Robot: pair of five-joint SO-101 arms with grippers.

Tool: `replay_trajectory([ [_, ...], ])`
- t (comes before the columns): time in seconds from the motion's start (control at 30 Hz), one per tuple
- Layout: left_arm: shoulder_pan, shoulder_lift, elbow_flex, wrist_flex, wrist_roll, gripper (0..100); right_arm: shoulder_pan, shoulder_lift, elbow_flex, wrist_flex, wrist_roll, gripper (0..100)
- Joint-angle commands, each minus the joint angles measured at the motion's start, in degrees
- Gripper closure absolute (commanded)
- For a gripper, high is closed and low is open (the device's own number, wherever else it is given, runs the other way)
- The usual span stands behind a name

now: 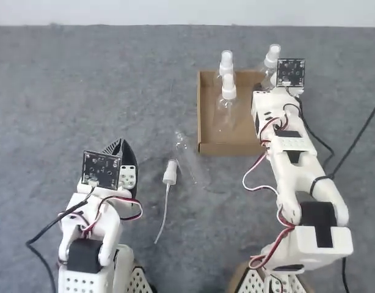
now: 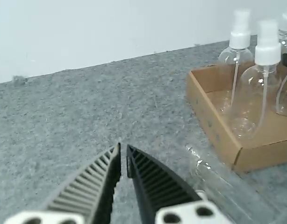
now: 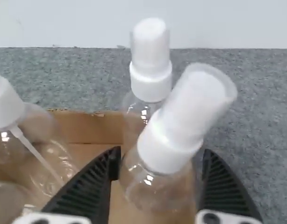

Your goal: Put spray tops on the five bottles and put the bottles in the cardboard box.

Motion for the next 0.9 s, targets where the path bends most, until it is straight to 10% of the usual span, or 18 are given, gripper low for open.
replay_trajectory([
  [0.0,-0.35,0.44,-0.48,-1.85,-0.18,99,-1.10,-0.84,-0.35,-0.31,0.00,77.8],
  [0.87,-0.35,0.44,-0.48,-1.76,-0.18,99,-0.66,-9.98,-9.23,13.93,0.00,77.4],
])
